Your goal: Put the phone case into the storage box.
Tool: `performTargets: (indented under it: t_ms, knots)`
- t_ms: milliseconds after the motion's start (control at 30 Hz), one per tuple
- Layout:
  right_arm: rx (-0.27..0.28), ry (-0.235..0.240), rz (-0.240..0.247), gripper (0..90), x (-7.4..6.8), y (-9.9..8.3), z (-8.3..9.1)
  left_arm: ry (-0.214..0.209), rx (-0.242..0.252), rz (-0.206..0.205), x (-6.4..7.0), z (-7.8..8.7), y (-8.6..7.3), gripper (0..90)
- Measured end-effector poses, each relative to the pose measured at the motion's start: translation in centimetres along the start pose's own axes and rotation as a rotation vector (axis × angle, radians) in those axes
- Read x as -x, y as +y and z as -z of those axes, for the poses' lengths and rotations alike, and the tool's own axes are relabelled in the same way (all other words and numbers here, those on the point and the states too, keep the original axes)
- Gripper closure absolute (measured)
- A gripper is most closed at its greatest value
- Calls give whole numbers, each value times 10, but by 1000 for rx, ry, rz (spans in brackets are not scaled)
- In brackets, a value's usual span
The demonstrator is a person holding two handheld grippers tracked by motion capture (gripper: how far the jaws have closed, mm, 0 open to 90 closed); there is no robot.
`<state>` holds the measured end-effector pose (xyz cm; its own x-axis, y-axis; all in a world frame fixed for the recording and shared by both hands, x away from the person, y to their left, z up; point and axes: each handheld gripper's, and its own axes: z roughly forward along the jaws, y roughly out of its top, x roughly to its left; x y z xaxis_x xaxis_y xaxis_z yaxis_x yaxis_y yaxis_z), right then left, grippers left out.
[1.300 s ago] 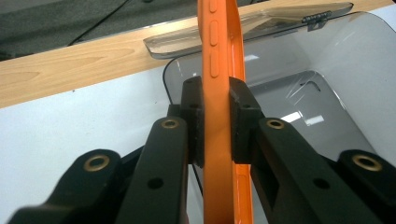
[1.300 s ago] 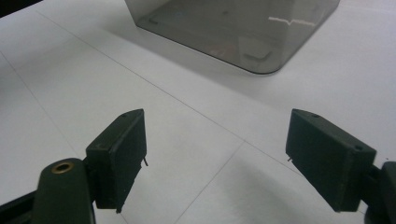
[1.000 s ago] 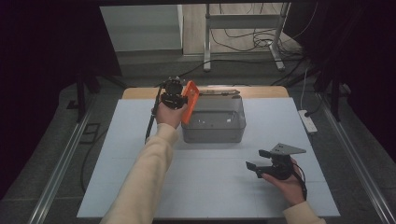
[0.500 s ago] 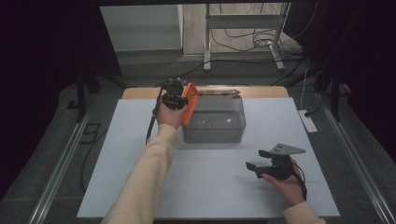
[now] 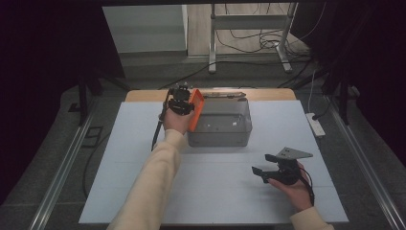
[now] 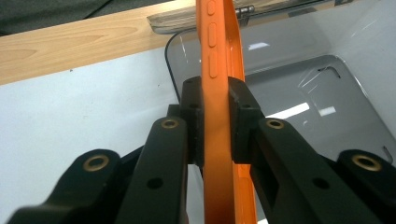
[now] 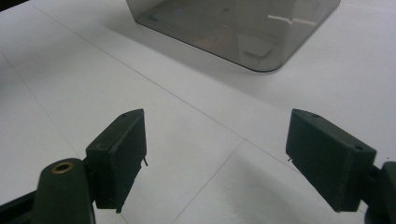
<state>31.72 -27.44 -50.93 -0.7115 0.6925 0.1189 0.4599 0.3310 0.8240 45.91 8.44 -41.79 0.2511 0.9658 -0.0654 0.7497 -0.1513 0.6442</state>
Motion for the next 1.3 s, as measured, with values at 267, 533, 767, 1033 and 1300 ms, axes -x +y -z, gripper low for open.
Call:
performTargets:
  t_ms: [267,533,767,1033,1300]
  knots:
    - [-1,0,0,200,0,0,0,11,-14,2,3,-6,-2,794]
    - [-1,0,0,200,0,0,0,19,-20,-9,6,-8,-3,794]
    - [0,2,3,201,-1,0,0,31,-34,-19,9,-14,-5,794]
    - [-2,1,2,200,0,0,0,22,-39,-23,11,-18,-8,794]
    - [-4,1,3,201,0,0,-1,11,-40,-17,11,-20,-9,794]
